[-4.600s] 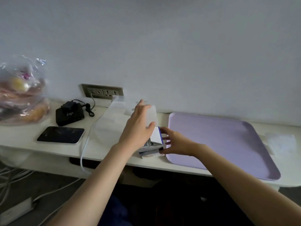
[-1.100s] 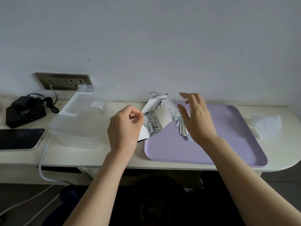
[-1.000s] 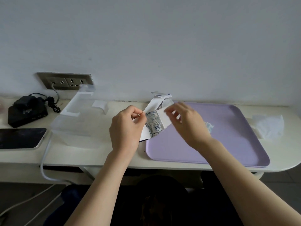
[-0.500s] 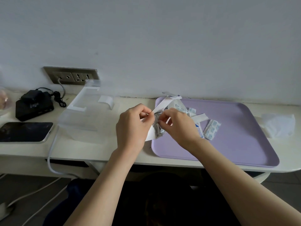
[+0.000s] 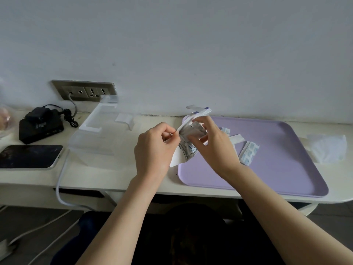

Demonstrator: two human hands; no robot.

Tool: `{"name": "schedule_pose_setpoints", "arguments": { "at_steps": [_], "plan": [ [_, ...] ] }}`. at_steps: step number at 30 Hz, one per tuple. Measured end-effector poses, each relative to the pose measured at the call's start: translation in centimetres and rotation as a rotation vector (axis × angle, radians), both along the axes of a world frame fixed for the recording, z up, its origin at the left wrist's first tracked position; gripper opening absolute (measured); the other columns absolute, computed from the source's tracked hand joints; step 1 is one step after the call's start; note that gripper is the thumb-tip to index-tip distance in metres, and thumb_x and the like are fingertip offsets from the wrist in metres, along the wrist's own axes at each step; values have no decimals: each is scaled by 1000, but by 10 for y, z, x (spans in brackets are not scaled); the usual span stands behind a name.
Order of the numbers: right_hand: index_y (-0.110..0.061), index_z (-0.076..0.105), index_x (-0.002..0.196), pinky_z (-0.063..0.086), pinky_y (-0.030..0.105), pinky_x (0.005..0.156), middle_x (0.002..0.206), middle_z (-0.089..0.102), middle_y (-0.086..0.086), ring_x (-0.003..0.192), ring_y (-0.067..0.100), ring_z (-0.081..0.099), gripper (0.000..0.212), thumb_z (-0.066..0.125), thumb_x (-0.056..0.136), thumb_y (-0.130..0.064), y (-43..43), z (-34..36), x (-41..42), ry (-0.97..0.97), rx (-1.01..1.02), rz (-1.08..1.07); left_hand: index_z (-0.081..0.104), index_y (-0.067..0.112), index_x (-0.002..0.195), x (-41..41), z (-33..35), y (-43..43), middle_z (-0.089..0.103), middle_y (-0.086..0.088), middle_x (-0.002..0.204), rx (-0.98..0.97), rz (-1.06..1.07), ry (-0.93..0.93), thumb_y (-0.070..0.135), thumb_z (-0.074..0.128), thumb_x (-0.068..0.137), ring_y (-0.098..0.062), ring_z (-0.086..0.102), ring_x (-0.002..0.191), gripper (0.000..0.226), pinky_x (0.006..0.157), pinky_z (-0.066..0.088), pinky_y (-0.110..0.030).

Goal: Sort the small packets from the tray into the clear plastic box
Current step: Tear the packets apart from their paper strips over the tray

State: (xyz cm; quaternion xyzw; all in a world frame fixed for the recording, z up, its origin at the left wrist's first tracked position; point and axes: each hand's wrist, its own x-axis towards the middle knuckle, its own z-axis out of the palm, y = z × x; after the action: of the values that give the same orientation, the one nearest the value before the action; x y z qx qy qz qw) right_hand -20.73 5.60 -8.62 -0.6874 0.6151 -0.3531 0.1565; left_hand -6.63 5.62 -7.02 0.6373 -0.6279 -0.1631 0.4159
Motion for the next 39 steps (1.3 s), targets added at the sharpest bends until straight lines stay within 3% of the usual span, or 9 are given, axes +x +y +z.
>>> {"name": "schedule_pose_setpoints", "arguments": {
  "at_steps": [5,9,12,14,17,23,31,36,39],
  "plan": [
    [-15,40,78,35,31,52,68,51,-3,61,24,47,30,56,90,-37,0,-1,0,85,-5,-60,62,23,69,1,-1,0,55,17,55,-4,14,3,20,66,81,-14,62,65,13,53,38,-19],
    [-14,44,83,45,34,59,66,64,2,64,20,61,28,53,91,-39,0,2,-4,117,3,-95,61,22,70,3,-2,-2,56,18,58,-5,9,-1,20,66,81,-16,64,69,13,55,40,-24],
    [-17,39,85,33,30,50,56,60,-3,46,1,46,23,46,95,-37,-1,9,-15,69,-27,-175,61,21,71,6,-2,-4,56,17,57,-10,29,-4,21,66,82,-15,62,68,12,54,38,-21],
    [-18,36,86,27,32,49,50,50,-7,44,7,45,21,43,97,-34,-2,14,-27,11,-86,-266,61,21,71,7,-1,-6,55,17,56,-17,43,-3,21,66,82,-15,60,66,12,53,36,-18],
    [-17,36,88,25,33,54,55,44,-4,60,30,38,20,43,97,-33,-5,16,-48,41,-75,-412,60,22,69,6,-2,-6,55,17,55,-30,44,-7,20,66,81,-15,59,65,13,52,36,-18],
    [-12,59,79,34,32,62,95,63,4,82,29,48,33,43,96,-35,-4,4,-69,190,14,-416,59,22,69,1,-4,-5,55,16,55,-47,25,-7,19,65,81,-16,61,65,15,53,37,-20],
    [-15,66,103,34,27,62,98,58,7,80,28,56,18,52,94,-21,-2,8,-83,126,-318,-455,60,19,70,-6,-4,-5,55,15,56,-58,21,-18,19,65,82,-21,59,65,13,53,38,-19],
    [-9,67,95,39,34,74,107,62,8,90,33,56,19,54,92,-23,-4,6,-84,223,-372,-471,61,18,71,-8,-4,-4,54,15,55,-69,10,-21,20,66,83,-20,59,65,13,53,37,-23],
    [-9,67,85,35,33,68,90,62,9,80,33,53,30,49,93,-32,-5,8,-83,270,-393,-483,61,17,72,-9,-4,-5,54,13,56,-68,10,-23,20,65,83,-22,59,65,13,55,38,-27]
  ]
}}
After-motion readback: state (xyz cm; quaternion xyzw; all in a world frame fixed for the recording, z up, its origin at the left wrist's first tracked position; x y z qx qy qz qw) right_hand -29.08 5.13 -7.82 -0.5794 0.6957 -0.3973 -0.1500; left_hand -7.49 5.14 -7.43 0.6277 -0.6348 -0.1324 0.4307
